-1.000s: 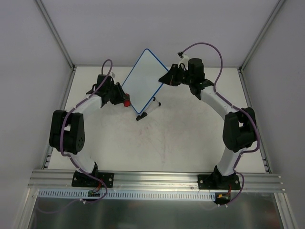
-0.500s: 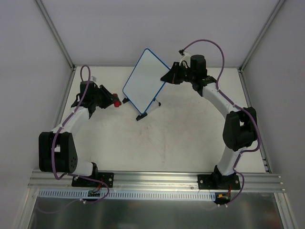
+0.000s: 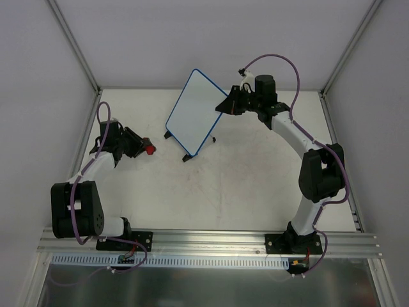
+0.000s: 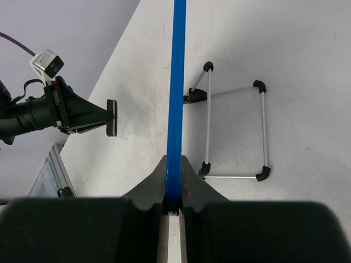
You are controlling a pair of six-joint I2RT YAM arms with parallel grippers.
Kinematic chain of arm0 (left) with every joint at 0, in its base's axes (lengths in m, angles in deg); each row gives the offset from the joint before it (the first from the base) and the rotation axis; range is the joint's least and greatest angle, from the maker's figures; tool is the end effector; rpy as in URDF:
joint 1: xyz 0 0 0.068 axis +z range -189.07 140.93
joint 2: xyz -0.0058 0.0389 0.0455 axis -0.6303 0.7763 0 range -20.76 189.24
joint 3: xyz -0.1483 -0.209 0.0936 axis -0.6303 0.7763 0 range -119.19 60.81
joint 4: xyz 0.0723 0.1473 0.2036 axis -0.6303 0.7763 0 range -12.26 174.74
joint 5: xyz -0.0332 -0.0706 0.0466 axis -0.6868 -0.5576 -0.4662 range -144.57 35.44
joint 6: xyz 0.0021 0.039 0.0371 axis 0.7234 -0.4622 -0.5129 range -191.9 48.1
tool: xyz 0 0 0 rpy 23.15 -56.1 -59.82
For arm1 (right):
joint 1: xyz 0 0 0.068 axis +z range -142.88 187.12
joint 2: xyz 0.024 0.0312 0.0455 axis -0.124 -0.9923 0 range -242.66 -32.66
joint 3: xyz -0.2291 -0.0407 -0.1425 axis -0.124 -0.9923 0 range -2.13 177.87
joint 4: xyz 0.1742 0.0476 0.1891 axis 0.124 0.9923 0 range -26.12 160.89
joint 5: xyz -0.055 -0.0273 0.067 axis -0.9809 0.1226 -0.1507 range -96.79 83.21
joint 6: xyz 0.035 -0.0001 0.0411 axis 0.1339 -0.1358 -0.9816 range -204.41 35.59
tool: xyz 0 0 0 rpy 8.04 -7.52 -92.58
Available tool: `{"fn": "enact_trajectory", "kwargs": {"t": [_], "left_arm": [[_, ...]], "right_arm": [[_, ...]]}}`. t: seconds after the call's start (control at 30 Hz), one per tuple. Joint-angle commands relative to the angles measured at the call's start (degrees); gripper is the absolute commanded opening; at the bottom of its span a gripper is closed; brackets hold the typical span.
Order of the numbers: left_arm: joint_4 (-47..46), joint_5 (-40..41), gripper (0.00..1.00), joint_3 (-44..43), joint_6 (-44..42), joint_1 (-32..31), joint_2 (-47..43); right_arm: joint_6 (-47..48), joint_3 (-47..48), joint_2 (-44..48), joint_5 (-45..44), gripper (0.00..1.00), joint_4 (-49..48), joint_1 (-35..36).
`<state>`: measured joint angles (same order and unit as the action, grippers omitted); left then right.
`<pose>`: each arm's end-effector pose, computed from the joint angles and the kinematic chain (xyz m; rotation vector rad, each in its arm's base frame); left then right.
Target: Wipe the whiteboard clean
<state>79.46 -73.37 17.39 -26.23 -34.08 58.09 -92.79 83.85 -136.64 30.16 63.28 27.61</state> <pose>0.2891 0.0137 0.2143 -0.8047 2.1378 -0.7468 0.3981 0.1717 0.3205 -0.6518 1.8062 0.9447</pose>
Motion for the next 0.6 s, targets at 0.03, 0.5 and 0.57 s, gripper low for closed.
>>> {"fn": "enact_trajectory", "kwargs": {"t": [0.03, 0.5, 0.57], "left_arm": [[-1.01, 0.18, 0.0, 0.53, 0.38, 0.98, -2.91], [-1.01, 0.17, 0.0, 1.32, -0.14, 1.6, -3.17], [-1.1, 0.35, 0.0, 1.67, 0.21, 1.77, -3.26]], "right_arm": [[0.3, 0.42, 2.82, 2.78, 0.0, -6.08, -0.01], [-0.41, -1.6, 2.03, 3.13, 0.0, -8.19, -0.01], [-0.67, -2.3, 1.94, 3.22, 0.0, -8.89, -0.1]]}}
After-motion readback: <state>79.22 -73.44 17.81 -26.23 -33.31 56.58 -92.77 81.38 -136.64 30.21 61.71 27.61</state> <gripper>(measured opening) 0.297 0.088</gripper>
